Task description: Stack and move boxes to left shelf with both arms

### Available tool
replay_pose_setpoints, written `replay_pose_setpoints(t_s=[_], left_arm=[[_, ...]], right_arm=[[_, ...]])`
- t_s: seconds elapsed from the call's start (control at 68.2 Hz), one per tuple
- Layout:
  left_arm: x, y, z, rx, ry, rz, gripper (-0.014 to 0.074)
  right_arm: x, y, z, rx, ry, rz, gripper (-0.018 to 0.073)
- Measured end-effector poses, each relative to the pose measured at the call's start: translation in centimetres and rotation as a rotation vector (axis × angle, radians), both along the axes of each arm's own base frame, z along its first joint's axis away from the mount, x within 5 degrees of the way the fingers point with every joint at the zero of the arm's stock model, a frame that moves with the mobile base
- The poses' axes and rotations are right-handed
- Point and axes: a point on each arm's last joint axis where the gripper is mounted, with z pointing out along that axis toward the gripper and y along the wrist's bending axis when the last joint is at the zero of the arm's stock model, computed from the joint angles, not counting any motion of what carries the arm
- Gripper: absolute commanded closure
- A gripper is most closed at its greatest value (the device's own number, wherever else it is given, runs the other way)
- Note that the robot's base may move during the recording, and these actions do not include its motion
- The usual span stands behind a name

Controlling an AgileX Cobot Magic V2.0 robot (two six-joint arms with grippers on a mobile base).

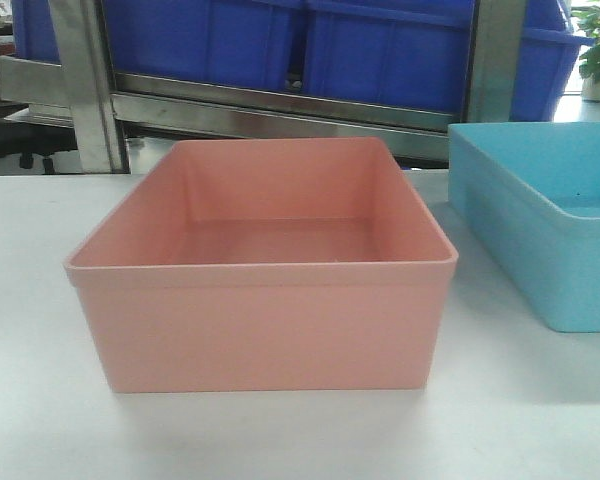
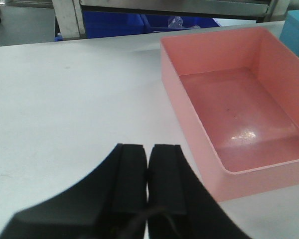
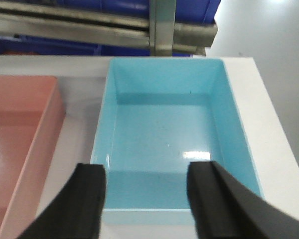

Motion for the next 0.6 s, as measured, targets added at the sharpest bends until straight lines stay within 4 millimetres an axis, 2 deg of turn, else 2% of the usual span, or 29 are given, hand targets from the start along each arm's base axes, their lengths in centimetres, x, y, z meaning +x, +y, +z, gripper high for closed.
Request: replay_pose_setpoints(t_s=[0.132,0.264,0.367,0.484,0.601], left_arm=[[0.0,0.0,0.0,0.000,0.000,0.000,0.0605],[0.0,0.0,0.0,0.000,0.000,0.000,0.0605],[0.0,0.0,0.0,0.000,0.000,0.000,0.0605],[0.0,0.0,0.0,0.000,0.000,0.000,0.0605],[0.0,0.0,0.0,0.000,0.000,0.000,0.0605]], right_arm=[[4.9,0.0,-0.4,-0.025,0.179,-0.001,0.0011],[8.7,-0.8,-0.5,-0.039,0.325,-0.028,0.0030],[10.8,-2.8,-0.7,-0.053,0.410,-0.076,0.0030],[12.5,-6.3,-0.9,-0.093,0.477,-0.127,0.0030],[14.0,-9.4,-2.1,-0.129,0.522,-0.143,0.0030]])
